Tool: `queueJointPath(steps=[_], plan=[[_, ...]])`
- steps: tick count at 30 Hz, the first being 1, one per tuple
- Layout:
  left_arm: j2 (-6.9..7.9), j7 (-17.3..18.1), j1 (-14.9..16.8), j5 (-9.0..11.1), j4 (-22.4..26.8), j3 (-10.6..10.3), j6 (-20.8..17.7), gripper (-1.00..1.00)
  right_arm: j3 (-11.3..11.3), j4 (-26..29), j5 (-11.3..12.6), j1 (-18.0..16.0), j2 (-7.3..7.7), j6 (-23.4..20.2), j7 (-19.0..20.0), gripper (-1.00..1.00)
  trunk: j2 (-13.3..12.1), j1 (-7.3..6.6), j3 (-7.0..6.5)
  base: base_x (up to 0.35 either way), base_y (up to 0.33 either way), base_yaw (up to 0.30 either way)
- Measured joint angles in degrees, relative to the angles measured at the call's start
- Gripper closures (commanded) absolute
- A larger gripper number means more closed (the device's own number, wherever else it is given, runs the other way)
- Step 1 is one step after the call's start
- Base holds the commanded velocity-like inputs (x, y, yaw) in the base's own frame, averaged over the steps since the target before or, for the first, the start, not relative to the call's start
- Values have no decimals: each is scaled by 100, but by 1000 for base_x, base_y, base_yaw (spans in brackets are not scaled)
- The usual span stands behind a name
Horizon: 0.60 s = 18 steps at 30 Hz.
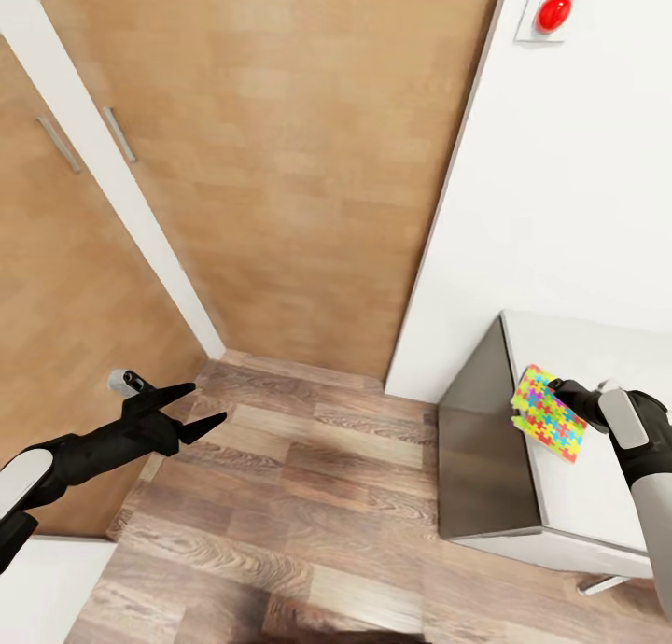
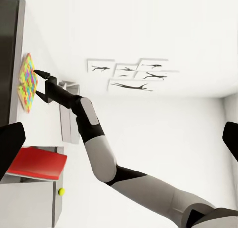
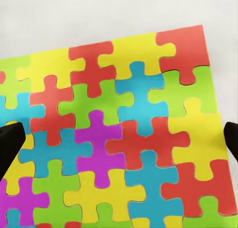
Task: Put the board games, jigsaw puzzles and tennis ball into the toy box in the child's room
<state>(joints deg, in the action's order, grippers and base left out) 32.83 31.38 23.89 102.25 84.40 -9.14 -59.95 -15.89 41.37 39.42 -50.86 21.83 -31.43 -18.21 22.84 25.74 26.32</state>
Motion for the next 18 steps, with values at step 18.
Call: queueJointPath(steps=[18], plan=[[-1, 0, 3, -1, 1, 1, 0, -100, 7, -15, 125, 4, 0, 27, 11, -100, 0, 0, -2, -83, 0, 6]])
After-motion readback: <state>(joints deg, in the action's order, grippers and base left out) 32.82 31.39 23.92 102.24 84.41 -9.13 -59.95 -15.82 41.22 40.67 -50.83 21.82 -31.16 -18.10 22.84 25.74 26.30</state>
